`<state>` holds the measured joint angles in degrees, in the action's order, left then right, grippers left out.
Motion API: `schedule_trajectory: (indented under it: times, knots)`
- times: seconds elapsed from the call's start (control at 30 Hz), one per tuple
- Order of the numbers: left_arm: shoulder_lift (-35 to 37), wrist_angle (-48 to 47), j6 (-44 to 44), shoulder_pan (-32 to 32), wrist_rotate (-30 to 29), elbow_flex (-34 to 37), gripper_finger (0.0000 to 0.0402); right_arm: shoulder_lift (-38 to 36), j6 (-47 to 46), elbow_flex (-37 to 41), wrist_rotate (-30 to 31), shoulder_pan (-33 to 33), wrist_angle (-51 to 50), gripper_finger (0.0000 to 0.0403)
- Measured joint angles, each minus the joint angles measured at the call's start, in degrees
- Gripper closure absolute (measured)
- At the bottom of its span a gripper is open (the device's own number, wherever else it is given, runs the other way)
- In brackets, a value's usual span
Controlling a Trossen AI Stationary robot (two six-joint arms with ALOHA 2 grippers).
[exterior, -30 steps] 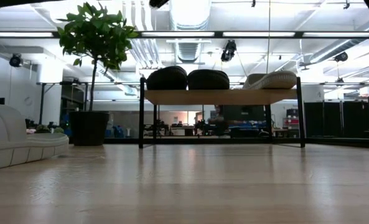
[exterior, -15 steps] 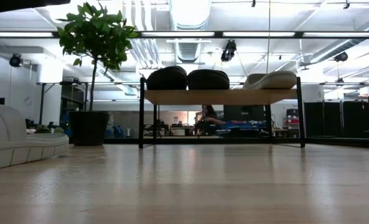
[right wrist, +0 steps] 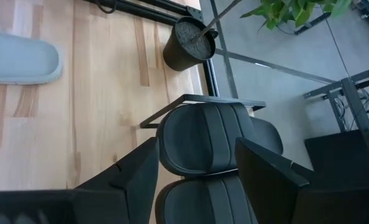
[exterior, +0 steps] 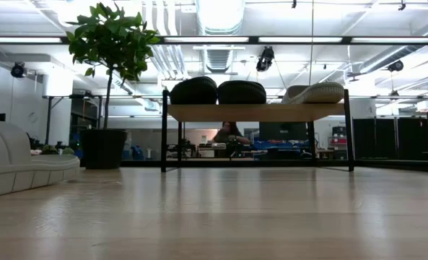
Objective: Pick and place slides into the shelf
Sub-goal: Put the gray slide on the shelf
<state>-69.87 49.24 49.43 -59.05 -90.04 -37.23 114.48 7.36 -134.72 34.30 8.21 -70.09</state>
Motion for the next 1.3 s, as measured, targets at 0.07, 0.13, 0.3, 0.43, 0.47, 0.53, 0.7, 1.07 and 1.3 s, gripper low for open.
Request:
schedule_trajectory:
  times: [0.07, 0.13, 0.3, 0.43, 0.47, 0.53, 0.7, 1.07, 1.3]
  knots:
    - [2.14, -0.12, 0.25, -0.71, -0.02, 0.06, 0.0139, 0.0, 0.21, 0.0, -0.17, 0.0, -0.04, 0.02]
    - [4.09, -0.28, 0.84, -1.33, -0.02, -0.06, 0.0139, 0.0, 1.09, 0.0, -0.17, -0.1, -0.02, 0.02]
    - [11.51, -0.06, 1.92, -3.61, 0.01, -1.18, 0.0139, -0.11, 2.13, 0.0, -0.2, -0.87, -0.11, 0.02]
    - [18.48, 0.15, 1.92, -6.62, 0.03, -0.81, 0.0139, -1.0, 2.25, 0.0, -0.33, -2.03, -0.69, 0.02]
    - [19.94, 0.12, 1.92, -7.23, 0.0, -0.5, 0.0139, -1.33, 2.27, 0.0, -0.41, -2.32, -0.86, 0.02]
    - [22.6, -0.02, 1.92, -8.17, 0.0, 0.18, 0.0139, -1.71, 2.23, 0.0, -0.66, -2.98, -1.21, 0.02]
    - [25.78, -0.26, 3.32, -9.25, -0.06, -0.08, 0.0139, -2.03, 1.83, 0.0, -3.03, -4.11, -1.58, 0.02]
    - [25.64, -4.12, 20.01, -8.71, 11.56, -6.85, 0.0139, -2.03, 1.66, 0.0, -3.43, -4.11, -0.9, 0.02]
    - [24.7, -3.72, 25.65, -5.41, 13.07, -15.19, 0.0139, -2.01, 1.87, 0.0, -3.43, -4.11, -1.18, 0.02]
